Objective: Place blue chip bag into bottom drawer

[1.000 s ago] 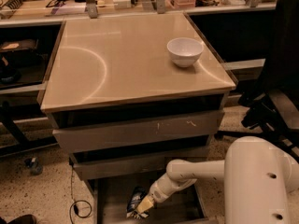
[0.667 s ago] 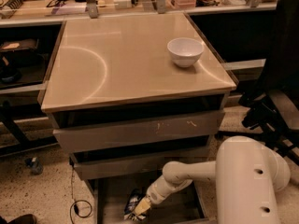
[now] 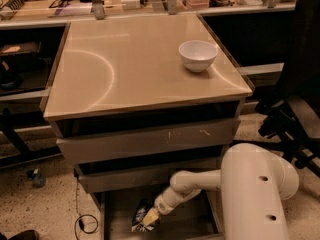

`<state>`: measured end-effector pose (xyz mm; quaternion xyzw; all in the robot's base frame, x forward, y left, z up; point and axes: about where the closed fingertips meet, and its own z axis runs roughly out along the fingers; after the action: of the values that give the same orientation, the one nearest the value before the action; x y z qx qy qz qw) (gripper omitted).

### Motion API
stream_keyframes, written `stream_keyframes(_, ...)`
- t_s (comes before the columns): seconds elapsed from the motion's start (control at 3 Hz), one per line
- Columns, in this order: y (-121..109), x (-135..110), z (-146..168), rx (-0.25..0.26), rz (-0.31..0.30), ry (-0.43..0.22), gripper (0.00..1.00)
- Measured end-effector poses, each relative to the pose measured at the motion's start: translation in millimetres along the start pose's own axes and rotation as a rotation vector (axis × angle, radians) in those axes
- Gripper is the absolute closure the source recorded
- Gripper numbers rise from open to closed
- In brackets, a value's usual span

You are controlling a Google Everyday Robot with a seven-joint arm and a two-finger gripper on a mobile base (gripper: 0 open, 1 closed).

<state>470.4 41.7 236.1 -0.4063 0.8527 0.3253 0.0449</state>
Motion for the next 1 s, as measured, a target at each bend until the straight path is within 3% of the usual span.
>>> stream_keyframes(1.0,-35.0,8.4,20.2,0.032,0.06,-0.078,1.0)
